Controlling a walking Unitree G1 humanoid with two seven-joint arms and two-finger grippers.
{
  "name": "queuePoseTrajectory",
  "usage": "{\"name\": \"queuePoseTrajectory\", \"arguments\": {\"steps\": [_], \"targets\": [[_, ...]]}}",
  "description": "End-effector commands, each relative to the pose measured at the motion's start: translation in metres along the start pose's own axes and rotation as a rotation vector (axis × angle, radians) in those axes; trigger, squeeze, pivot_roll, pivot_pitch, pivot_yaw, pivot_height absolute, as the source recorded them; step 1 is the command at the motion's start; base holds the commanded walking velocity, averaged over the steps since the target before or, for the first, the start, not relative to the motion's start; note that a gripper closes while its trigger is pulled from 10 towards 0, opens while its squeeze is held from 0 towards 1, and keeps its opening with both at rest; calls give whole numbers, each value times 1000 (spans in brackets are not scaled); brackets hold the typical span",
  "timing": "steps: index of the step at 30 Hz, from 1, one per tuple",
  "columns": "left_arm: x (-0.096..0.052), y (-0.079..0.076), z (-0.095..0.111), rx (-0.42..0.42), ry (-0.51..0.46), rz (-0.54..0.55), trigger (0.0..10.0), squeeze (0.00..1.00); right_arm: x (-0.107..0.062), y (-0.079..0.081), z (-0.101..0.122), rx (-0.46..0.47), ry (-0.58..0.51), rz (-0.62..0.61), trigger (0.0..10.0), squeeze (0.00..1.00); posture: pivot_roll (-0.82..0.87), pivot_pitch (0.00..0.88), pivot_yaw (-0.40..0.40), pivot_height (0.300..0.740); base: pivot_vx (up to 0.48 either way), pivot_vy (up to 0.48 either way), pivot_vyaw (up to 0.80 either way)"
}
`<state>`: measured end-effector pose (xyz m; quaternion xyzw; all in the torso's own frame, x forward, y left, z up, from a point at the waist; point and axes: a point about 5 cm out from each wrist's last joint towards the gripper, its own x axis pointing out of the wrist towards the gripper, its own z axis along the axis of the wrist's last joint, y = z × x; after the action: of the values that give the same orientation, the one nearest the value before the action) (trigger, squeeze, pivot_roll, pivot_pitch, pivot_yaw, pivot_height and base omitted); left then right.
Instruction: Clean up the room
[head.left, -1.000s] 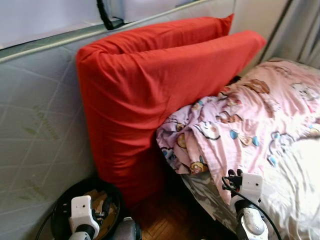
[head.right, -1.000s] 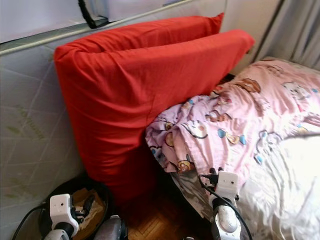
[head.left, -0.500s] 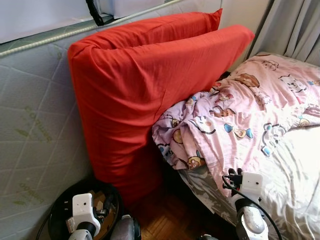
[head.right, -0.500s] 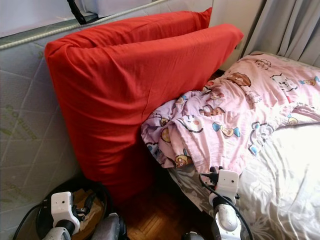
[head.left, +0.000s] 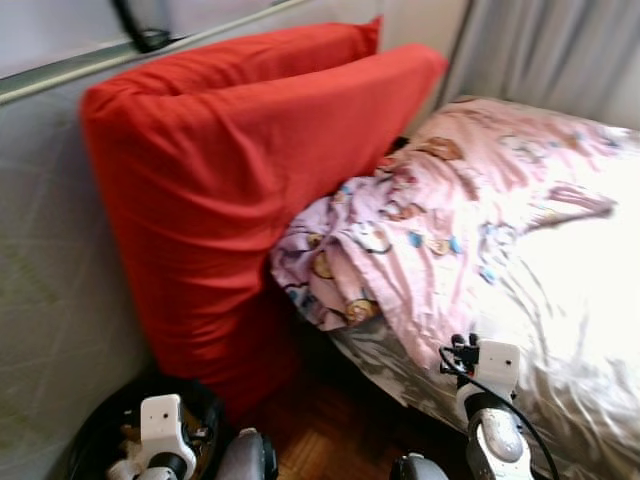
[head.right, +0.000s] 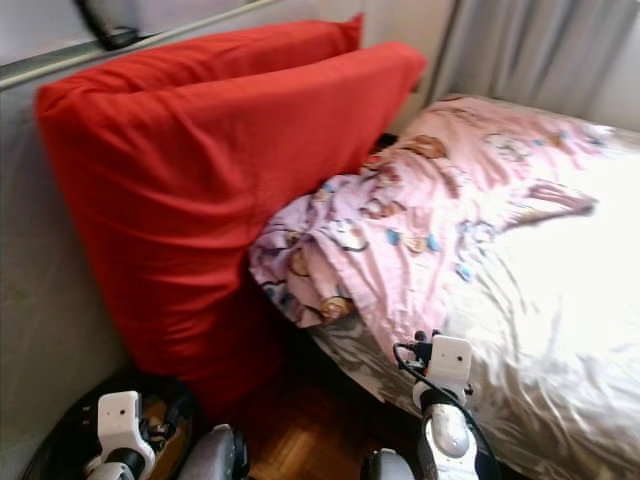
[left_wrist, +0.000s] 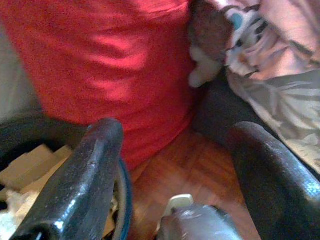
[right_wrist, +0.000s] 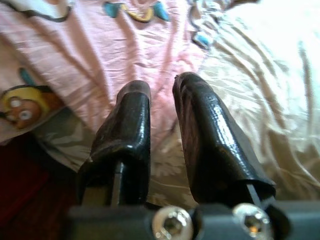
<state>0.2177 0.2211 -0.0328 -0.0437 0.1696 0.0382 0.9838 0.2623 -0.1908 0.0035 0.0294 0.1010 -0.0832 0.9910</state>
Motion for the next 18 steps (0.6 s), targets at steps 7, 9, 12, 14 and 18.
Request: {"name": "queuePoseTrajectory", "arguments": {"steps": [7, 9, 12, 14, 18], "targets": [[-2, -2, -1, 20, -10, -12, 10000, 0, 1, 5, 0, 3, 6, 21, 10000, 0, -50, 72, -3, 616, 256, 0, 0], [-2, -3, 1, 22, -28, -15, 10000, 0, 1, 5, 0, 4, 7, 24, 10000, 0, -50, 72, -3, 616, 266, 0, 0], [-1, -6, 5, 26, -59, -21, 10000, 0, 1, 5, 0, 5, 7, 27, 10000, 0, -51, 72, -3, 616, 275, 0, 0], [0, -8, 10, 30, -89, -27, 10000, 0, 1, 6, -1, 5, 8, 30, 10000, 0, -51, 73, -2, 616, 285, 0, 0], [1, -10, 13, 33, -111, -30, 10000, 0, 1, 6, -1, 5, 9, 35, 10000, 0, -51, 73, -2, 616, 285, 0, 0]]}}
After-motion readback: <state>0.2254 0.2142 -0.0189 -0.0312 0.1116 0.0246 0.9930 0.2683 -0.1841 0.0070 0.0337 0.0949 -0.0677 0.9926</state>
